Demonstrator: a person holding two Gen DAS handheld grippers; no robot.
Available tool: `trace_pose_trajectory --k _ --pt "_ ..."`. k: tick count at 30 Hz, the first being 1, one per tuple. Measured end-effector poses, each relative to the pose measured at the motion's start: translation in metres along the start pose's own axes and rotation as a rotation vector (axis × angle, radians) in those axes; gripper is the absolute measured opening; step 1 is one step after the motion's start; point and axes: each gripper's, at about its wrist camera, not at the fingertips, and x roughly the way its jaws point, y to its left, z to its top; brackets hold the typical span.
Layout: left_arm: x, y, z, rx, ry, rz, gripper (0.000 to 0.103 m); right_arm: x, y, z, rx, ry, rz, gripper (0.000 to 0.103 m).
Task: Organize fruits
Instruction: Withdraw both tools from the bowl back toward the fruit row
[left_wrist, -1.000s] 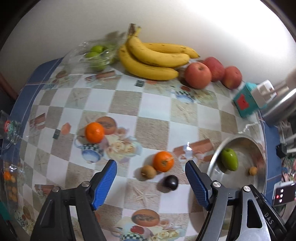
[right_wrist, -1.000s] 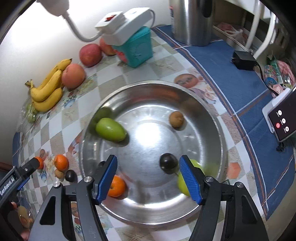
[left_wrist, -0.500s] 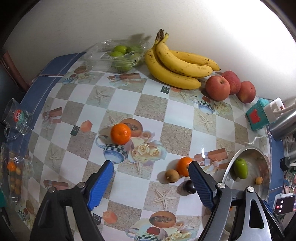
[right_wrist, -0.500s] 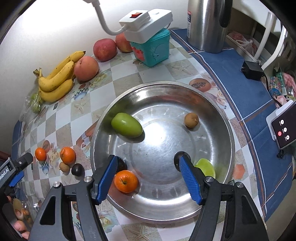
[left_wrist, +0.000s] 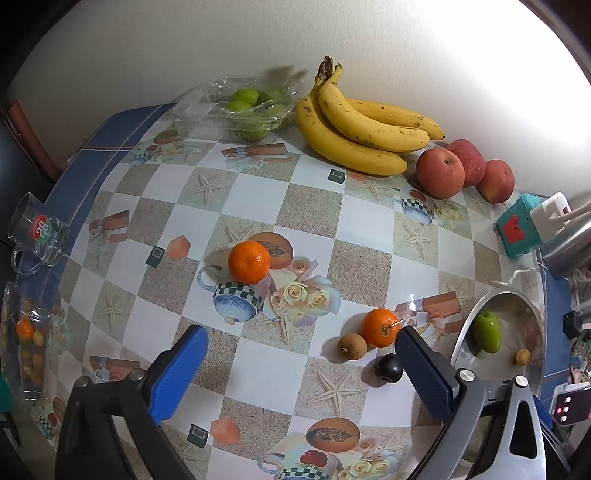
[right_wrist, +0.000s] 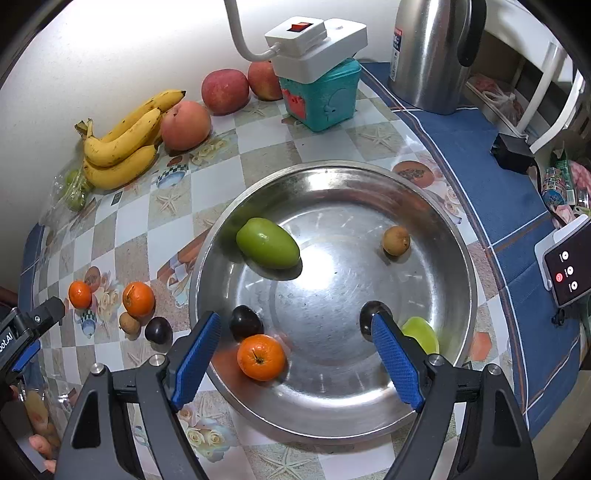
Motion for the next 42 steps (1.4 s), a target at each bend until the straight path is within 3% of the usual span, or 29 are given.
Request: trace_pose_trajectory --k 5,8,24,32,37,42 --pt "0.001 -0.001 -0.001 0.008 0.001 0.01 0.103 -0.002 0.0 0.0 -0.003 -0.009 -0.004 0.085" --pt "0.0 -0.002 -0.001 0.016 -0.003 0.014 0.103 -0.002 0.0 0.0 -0.001 -0.015 -0.004 0.096" --pt "-0.007 0.003 0.003 0.042 -0.04 0.023 0.103 -0.004 0.013 -0.001 0.005 -0.037 0.062 0.096" --pt "-0.005 0.018 0.006 0.081 -0.048 0.109 0.103 0.0 0.039 -0.003 -0.104 -0.031 0.039 0.096" --pt "-0.004 0.033 0.009 0.079 -0.048 0.162 0.103 0.004 0.057 -0.006 -0.143 -0.013 0.095 0.096" --pt "-0.004 0.052 0.014 0.046 -0.039 0.162 0.103 0.004 0.084 -0.012 -0.203 -0.003 0.155 0.096"
